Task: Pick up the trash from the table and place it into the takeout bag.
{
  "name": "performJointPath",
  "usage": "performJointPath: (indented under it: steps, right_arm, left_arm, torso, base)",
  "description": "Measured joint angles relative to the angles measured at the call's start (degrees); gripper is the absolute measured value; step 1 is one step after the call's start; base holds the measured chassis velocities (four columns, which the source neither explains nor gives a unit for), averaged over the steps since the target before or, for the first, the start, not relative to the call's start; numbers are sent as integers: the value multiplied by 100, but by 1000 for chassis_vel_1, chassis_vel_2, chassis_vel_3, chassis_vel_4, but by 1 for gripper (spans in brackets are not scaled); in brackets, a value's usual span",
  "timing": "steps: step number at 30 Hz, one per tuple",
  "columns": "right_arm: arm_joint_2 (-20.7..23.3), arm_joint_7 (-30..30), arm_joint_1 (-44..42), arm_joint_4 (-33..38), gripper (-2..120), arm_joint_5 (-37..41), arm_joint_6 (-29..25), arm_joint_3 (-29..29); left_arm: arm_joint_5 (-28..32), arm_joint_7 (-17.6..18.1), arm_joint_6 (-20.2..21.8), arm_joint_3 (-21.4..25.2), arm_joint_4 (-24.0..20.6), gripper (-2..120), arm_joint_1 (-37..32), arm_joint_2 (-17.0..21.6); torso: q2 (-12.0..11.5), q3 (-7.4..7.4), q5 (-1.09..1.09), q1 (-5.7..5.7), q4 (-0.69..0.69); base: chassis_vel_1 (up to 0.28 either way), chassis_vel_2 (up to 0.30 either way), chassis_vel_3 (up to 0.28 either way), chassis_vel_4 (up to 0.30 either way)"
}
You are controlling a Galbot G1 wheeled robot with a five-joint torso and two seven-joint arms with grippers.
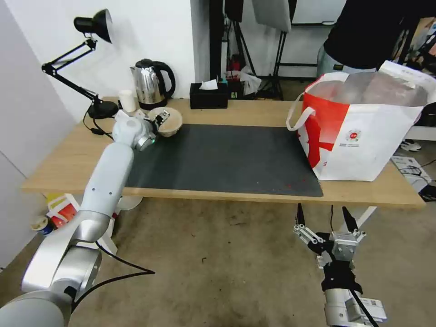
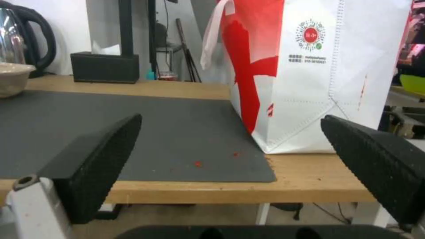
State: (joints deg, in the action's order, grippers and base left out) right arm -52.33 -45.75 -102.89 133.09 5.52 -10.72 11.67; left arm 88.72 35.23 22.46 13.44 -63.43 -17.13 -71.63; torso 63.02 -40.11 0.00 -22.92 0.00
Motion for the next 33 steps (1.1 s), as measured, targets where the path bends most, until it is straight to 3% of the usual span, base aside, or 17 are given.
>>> performJointPath:
  steps: [20,33]
  right_arm:
    - [0,0,0,0,100,0,0,0]
    - [0,0,0,0,100,0,0,0]
  left_arm:
    - [-112,-194,-32,41,-150,0,-129,36]
    - [-116,-193,-102,92,-392,0,-251,136]
  torso:
    - [0,0,0,0,0]
    - [0,0,0,0,1]
  base:
    - [0,0,0,0]
    - [0,0,0,0]
